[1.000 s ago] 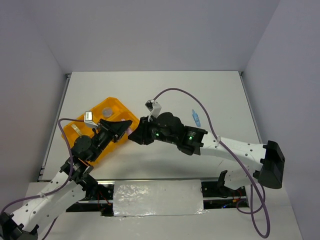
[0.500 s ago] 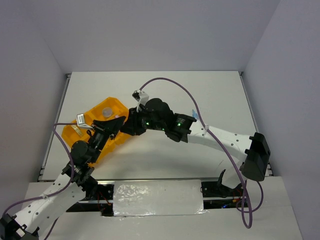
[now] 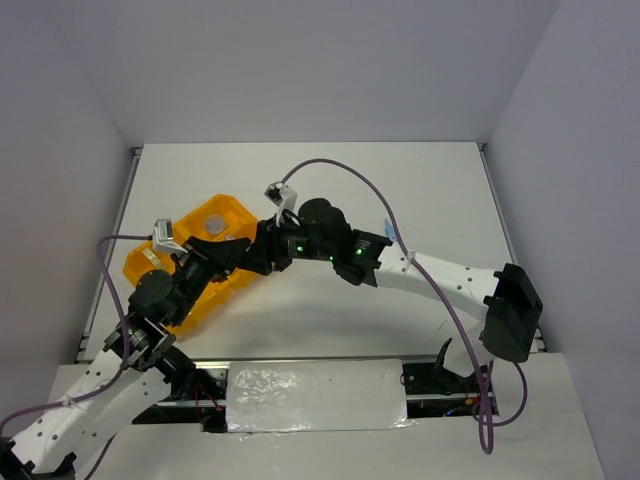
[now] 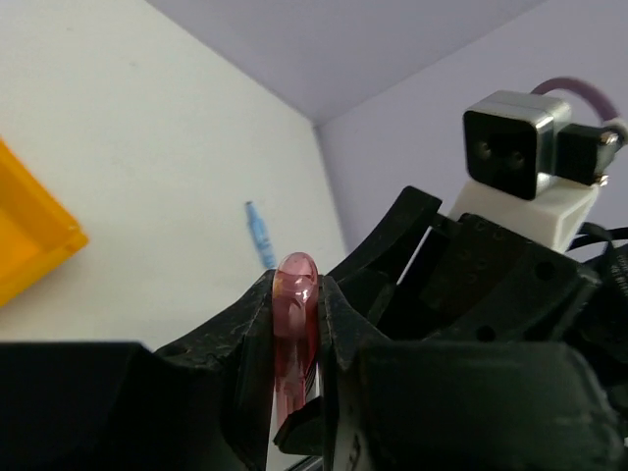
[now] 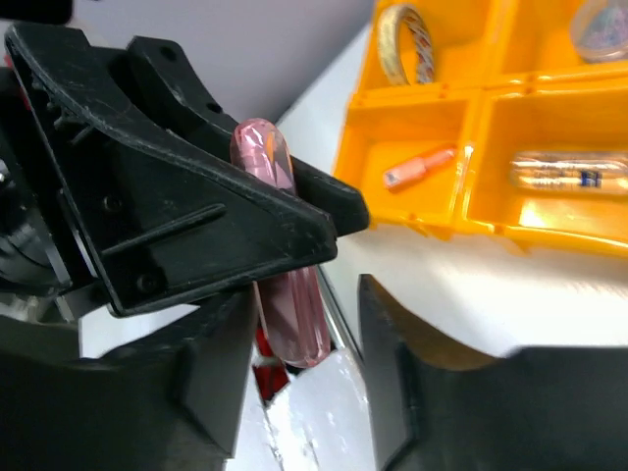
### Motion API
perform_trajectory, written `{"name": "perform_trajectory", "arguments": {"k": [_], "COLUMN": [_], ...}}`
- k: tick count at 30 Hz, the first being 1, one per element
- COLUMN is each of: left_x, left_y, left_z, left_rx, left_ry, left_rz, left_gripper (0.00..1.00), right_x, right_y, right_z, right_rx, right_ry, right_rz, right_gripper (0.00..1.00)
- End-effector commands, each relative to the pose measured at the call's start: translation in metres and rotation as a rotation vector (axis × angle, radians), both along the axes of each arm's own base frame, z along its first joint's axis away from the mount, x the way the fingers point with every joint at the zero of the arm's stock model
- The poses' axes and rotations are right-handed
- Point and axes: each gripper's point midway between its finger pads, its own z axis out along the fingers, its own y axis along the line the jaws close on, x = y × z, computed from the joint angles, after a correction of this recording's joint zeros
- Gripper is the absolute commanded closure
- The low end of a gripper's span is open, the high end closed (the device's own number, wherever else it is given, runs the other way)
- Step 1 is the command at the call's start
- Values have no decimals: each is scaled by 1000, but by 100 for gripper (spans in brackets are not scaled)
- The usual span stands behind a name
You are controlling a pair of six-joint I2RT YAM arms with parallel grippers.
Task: Sort the stationery into containers
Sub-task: Close the pen cap on the pen.
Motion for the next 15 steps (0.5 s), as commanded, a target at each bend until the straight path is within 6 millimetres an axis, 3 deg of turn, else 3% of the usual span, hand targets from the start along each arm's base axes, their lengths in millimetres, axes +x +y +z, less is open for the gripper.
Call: {"name": "perform_trajectory", "arguments": {"k": [1, 2, 3, 5, 11, 15], "left_x": [-33, -30, -29, -22, -13, -8], "left_y": [-13, -9, -4, 11, 75, 77], "left_z": [-9, -24, -12, -20, -31, -28], "left_rx": [237, 303, 313, 379, 590, 594], "left_ry": [74, 149, 155, 232, 398, 381], "left_rz": [-163, -146, -121, -41, 261, 285], "left_gripper": [100, 100, 100, 100, 100, 100], "right_x": [34, 31, 29, 26, 24, 23], "right_y": [-8, -12, -18, -30, -76, -100], "right_z": [58, 43, 45, 34, 10, 3], "right_rx": [229, 207, 209, 189, 138, 138], "right_ry": [-183, -169, -171, -164, -163, -156], "right_rz": [-121, -119, -122, -132, -205, -240], "right_gripper": [43, 37, 34, 27, 22, 21]}}
